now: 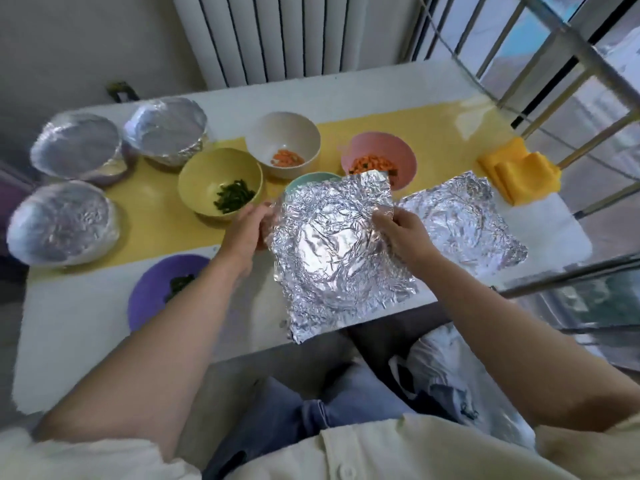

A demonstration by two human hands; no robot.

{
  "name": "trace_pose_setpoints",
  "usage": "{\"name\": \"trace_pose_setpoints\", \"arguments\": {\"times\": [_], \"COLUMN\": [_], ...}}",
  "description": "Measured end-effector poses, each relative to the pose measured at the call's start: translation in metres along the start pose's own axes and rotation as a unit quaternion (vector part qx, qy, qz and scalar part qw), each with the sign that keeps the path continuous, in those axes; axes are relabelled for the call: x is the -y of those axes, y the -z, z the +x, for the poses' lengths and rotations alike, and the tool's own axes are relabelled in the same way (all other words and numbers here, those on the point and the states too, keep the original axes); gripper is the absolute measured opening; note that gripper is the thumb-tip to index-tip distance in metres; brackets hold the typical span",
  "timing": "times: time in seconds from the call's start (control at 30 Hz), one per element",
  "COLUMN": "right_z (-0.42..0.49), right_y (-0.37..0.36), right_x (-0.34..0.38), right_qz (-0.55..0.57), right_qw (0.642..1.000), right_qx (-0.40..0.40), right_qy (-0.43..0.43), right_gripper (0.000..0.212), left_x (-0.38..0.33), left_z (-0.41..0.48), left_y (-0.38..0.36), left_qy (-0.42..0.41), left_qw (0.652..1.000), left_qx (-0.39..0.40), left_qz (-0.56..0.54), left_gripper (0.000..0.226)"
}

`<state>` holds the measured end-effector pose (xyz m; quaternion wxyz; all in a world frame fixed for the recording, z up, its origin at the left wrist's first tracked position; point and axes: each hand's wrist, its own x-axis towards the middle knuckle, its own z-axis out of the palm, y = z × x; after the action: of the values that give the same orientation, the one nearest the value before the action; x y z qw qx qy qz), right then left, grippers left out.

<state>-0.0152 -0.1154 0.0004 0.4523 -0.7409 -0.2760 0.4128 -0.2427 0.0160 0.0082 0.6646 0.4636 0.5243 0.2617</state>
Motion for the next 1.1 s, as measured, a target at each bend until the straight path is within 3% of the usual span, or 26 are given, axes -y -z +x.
{"name": "trace_pose_setpoints", "arguments": {"times": [0.13,0.2,0.3,0.5,0.6,0.83,1.1], "right_z": [-0.017,-0.021,-0.027,-0.051,-0.056,-0.052,-0.041], "right_y": [-0.062,-0.091,-0.131,-0.189,-0.21,-0.244,-0.239], "right_x": [0.017,0.022,0.029,0.036,0.026,0.011,-0.008], "right_qz": [-0.006,0.01,0.03,0.057,0.013,-0.201,-0.347], "right_qw": [0.997,0.994,0.994,0.998,0.999,0.976,0.935], "right_qx": [-0.054,-0.086,-0.084,0.017,0.049,-0.038,-0.023], "right_qy": [0.051,0.064,0.06,-0.017,-0.02,0.077,0.071], "right_gripper": [0.027,0.025,0.029,0.029,0.034,0.04,0.041], "left_x": [0.005,0.01,0.019,0.037,0.052,0.083,0.092], "left_z": [-0.021,-0.032,-0.05,-0.079,-0.085,-0.083,-0.077], "left_y": [0.075,0.103,0.138,0.189,0.206,0.202,0.187], "left_qy": [0.045,0.03,0.003,-0.024,-0.03,-0.018,-0.006], "left_qw": [0.996,0.998,1.0,0.993,0.983,0.945,0.906], "left_qx": [0.033,0.044,-0.004,-0.114,-0.178,-0.252,-0.278], "left_qz": [-0.071,-0.041,0.017,-0.005,0.031,0.206,0.319], "left_gripper": [0.045,0.035,0.007,0.003,0.009,0.032,0.038]}}
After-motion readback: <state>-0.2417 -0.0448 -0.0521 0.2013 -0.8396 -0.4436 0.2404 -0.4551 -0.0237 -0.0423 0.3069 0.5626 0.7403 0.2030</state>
